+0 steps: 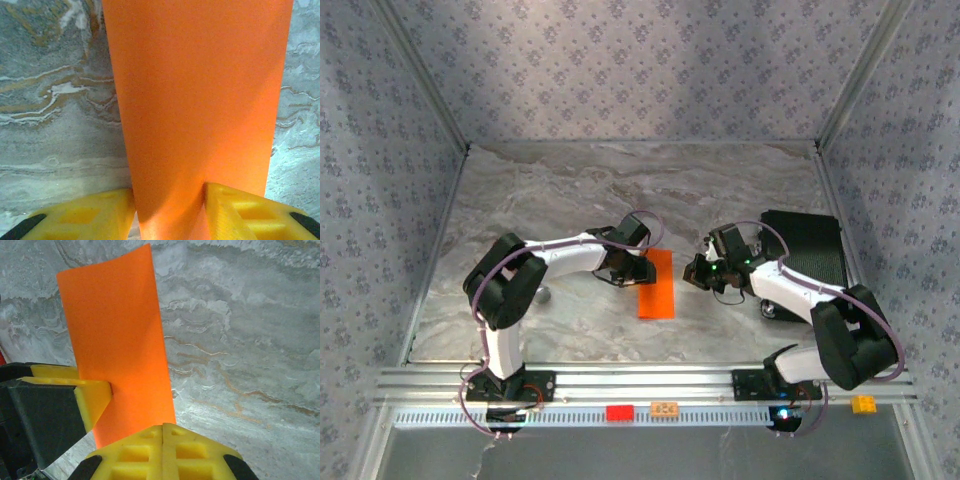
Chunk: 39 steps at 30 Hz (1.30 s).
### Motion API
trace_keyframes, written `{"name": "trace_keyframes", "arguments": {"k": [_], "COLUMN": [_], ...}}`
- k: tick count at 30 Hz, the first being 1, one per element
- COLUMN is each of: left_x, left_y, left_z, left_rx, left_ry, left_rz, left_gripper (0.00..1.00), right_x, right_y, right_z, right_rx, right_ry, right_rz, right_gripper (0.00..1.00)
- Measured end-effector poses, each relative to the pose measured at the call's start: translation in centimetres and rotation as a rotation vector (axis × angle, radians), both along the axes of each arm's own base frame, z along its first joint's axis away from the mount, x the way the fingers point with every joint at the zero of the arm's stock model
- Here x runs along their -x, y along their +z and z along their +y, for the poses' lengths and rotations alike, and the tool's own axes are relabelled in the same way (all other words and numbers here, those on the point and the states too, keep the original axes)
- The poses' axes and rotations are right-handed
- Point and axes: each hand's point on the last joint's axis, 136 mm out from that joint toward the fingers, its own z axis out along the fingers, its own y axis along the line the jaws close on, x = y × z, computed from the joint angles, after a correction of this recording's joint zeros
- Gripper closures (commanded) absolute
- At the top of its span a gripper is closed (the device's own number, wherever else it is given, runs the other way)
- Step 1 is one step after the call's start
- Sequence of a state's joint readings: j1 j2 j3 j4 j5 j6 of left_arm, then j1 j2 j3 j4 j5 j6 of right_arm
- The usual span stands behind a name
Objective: Fold a paper plane with a square sheet of paper (pick it up from the middle)
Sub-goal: Hold the square sheet of paper at the center of the table, then first fold the square sheet of paper in half at the center of the table.
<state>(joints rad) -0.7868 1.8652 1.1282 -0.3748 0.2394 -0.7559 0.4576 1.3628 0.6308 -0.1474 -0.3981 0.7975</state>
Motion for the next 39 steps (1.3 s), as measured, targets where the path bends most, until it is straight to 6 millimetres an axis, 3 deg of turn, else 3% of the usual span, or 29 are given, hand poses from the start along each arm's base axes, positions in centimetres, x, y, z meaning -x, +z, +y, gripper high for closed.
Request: {"name": "trace_keyframes", "arguments": {"k": [7,19,28,39], "left_x": [0.0,0.0,0.0,0.0], "left_y": [0.0,0.0,-0.1,0.5], "left_z": [0.0,0.0,0.0,-0.2], "left_rx": [-0.002,-0.002,-0.003,0.013], "left_ry": [0.000,-0.003,-0.004,-0.006], "left_rz": [0.002,0.001,0.002,-0.010], "left_gripper": [0.56,0.56,0.56,0.51], "right_x": [0.5,-0.4,-0.1,-0.2], "right_y": [-1.1,-2.3,-4.2,-4.4], "right_z": [1.8,5.1,5.4,4.8], "right_rx": [-0.005,-0.012,0.000,-0.013], "right_ry": [0.059,0.129,0.142,0.186], "right_rz": [0.029,0.040,0.083,0.040], "right_gripper": [1.00,1.00,1.00,1.00]}}
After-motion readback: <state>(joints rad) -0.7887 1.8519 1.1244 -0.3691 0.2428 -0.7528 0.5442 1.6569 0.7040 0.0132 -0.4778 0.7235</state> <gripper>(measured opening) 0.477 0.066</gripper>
